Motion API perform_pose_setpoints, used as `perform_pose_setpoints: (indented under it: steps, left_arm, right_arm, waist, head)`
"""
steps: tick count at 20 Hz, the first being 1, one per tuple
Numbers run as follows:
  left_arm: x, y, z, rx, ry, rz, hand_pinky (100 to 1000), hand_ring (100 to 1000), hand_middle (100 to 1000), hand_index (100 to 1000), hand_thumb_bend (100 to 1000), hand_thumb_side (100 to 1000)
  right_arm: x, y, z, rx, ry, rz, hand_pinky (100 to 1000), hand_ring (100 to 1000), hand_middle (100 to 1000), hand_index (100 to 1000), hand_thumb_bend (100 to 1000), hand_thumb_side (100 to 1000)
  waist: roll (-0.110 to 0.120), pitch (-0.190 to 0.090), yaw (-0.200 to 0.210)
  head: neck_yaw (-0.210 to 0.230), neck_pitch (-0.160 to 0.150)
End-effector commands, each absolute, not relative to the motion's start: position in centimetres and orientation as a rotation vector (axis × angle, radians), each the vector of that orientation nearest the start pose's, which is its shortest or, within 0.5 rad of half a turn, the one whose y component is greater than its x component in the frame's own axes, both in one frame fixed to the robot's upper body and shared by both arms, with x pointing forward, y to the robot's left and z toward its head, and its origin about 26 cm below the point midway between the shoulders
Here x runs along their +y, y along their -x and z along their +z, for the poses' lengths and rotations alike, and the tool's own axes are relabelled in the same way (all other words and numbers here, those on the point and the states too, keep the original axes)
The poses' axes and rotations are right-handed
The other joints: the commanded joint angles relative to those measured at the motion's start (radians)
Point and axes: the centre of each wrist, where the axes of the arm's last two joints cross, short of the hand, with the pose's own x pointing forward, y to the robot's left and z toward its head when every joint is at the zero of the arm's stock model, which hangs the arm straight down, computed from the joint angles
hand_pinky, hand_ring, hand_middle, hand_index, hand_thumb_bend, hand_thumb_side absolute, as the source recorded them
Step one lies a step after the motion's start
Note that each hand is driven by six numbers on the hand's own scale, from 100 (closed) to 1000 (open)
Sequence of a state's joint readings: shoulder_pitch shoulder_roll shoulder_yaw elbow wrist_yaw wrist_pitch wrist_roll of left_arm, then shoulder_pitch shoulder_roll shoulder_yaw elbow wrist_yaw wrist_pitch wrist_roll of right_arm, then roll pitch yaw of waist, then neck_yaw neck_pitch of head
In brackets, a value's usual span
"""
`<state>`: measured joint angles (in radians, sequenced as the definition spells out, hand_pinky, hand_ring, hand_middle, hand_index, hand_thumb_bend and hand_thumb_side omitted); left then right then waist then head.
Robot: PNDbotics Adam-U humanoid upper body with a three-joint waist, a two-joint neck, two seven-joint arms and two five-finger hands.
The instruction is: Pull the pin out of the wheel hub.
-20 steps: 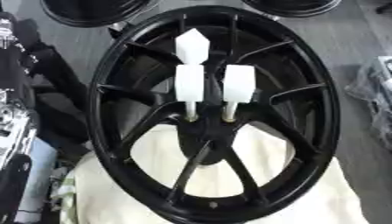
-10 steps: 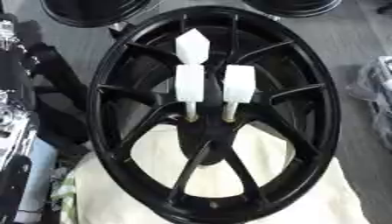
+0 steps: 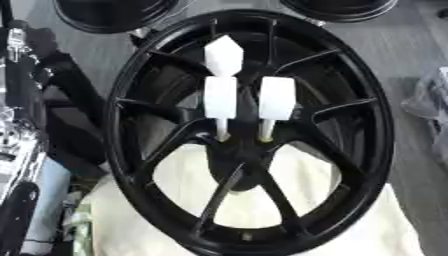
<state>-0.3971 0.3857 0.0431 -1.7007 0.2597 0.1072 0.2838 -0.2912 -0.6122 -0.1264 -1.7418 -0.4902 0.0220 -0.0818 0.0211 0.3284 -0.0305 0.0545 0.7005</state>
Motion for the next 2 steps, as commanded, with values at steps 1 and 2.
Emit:
perform_pose_setpoints:
  steps: [1, 2]
  left_arm:
    - [29.35, -35.01, 18.54, -2.026, -0.193, 0.064, 690, 857, 738, 726, 107, 859]
    - [29.28, -35.01, 18.55, -2.027, -0.189, 0.061, 690, 857, 738, 726, 107, 860]
  right_arm:
    - [-36.73, -32.76, 20.1, -2.044, 0.092, 0.082, 853, 780, 735, 852, 100, 750]
    - [-36.67, -32.88, 20.0, -2.041, 0.09, 0.083, 854, 783, 734, 850, 100, 751]
  waist:
    - [0.001, -0.025, 0.001]
    - [0.002, -0.025, 0.001]
  head:
    - [-0.004, -0.012]
    - [-0.005, -0.012]
